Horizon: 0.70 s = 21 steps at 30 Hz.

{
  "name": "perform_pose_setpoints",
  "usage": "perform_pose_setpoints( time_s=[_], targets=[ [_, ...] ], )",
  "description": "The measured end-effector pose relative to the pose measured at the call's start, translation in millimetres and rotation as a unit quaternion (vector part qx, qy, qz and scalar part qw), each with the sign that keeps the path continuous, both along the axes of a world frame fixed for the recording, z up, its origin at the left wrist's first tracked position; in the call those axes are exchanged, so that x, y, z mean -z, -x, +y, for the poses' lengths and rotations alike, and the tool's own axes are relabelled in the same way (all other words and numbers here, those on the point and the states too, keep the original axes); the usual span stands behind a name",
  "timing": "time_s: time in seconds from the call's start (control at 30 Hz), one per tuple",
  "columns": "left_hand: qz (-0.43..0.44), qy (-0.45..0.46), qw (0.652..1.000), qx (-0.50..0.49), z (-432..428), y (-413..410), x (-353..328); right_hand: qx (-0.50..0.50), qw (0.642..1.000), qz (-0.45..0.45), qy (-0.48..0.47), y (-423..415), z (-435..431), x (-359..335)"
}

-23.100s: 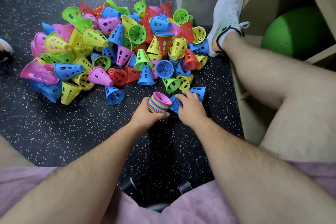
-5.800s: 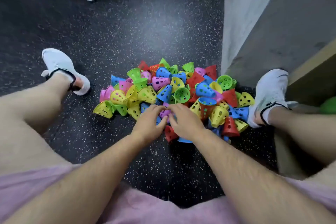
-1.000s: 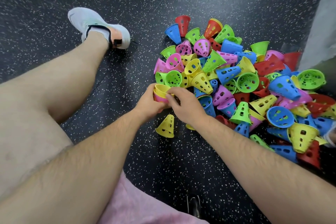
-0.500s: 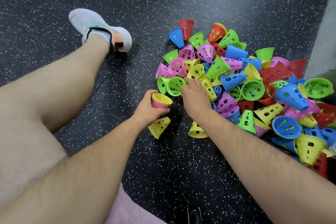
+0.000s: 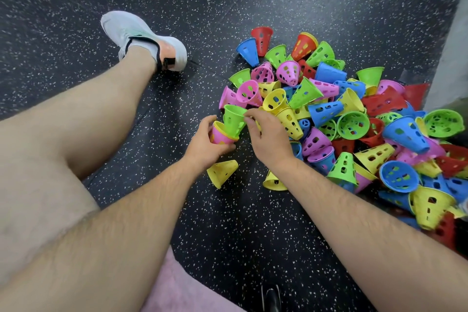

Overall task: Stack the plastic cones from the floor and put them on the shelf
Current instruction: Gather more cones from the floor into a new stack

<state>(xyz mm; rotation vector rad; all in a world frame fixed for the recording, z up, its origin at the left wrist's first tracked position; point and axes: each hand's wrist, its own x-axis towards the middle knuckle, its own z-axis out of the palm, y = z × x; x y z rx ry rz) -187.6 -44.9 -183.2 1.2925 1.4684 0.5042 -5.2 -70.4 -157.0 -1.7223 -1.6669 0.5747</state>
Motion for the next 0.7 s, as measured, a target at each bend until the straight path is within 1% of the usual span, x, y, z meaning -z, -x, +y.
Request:
perform_pose_setpoints(
  time_s=[0.1,0.2,0.27,0.33,0.4,0.47,0.53,0.6,0.7],
  targets=[
    [-0.003,-0.006,1.000,-0.006,1,4,-5,-0.057,0.998,0.010,0.036,13,-3,1],
    [0.036,-0.005,0.999,-0.012,2,13,-9,-0.112,0.990,0.034,0.075,24,-11,4],
    [0.066,0.002,0.998,-0.007,0,25,-8,-0.125,0.985,0.039,0.112,29,-17,6],
    [0.105,0.019,0.994,-0.003,-3,38,-5,-0.141,0.980,0.006,0.139,31,-24,11],
    [0.134,0.041,0.990,-0.003,-6,49,-3,-0.194,0.971,-0.053,0.131,35,-31,18],
    [0.152,0.056,0.987,0.004,-7,55,0,-0.269,0.950,-0.102,0.118,41,-38,27],
    [0.159,0.063,0.985,0.012,-8,57,2,-0.319,0.927,-0.151,0.129,45,-42,33],
    [0.158,0.070,0.985,0.018,-7,58,4,-0.336,0.914,-0.180,0.138,46,-43,37],
    [0.155,0.076,0.985,0.021,-6,56,7,-0.322,0.921,-0.183,0.121,43,-43,40]
  ],
)
